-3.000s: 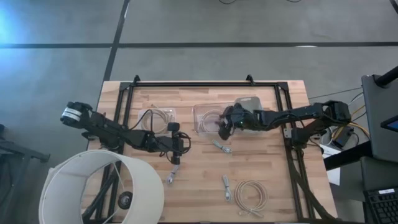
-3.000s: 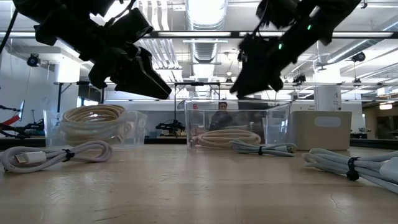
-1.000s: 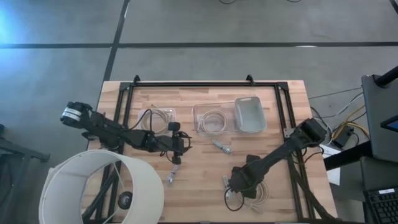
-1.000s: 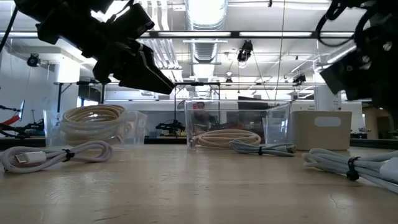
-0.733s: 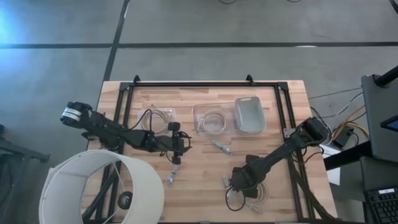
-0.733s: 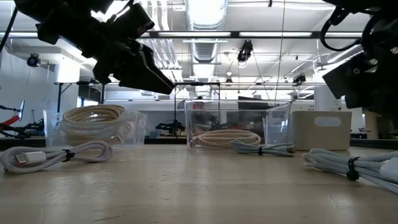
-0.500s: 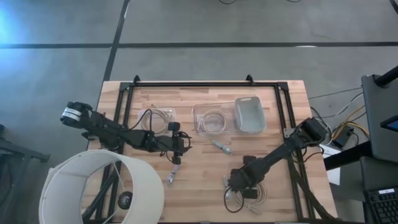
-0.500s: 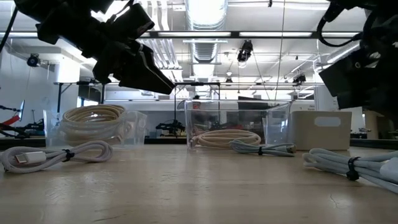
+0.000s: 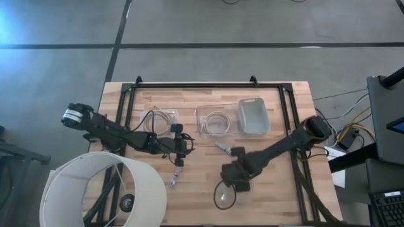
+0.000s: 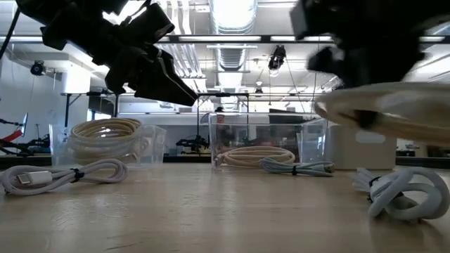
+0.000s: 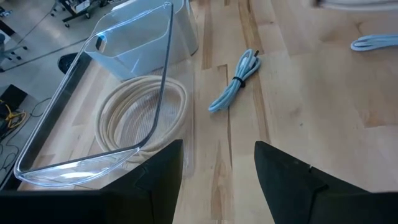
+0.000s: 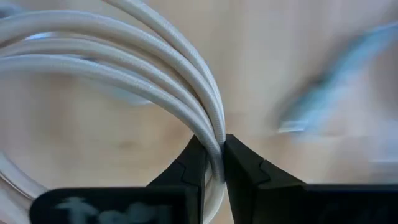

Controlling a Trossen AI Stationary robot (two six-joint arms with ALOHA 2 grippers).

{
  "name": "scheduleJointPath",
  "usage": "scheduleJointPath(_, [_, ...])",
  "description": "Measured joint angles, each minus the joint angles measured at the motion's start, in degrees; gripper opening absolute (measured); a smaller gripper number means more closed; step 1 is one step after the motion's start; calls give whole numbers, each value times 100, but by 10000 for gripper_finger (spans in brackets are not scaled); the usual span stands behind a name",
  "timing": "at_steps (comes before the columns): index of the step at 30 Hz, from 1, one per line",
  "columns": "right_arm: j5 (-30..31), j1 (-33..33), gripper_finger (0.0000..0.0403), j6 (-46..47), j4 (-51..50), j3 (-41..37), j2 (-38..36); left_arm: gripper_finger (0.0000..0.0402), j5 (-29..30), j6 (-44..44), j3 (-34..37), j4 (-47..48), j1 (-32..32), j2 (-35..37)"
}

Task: Pick & Place USB Port
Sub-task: Put the brown charger cable into the right transparent bin

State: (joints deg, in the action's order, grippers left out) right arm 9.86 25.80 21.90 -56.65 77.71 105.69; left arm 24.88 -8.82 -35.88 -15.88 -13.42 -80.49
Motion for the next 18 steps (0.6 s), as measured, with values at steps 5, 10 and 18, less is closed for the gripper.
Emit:
scheduleJointPath(5, [1498, -428, 33, -1068, -158, 168, -331, 202, 0, 2, 2, -2, 1, 0])
scheduleJointPath(10, [2615, -1101, 33, -1911, -45, 179, -748, 202, 0, 2, 2, -7, 1, 0])
scheduleJointPath(18, [2930, -2414, 34, -2587, 839, 160, -1082, 202, 0, 2, 2, -10, -1, 0])
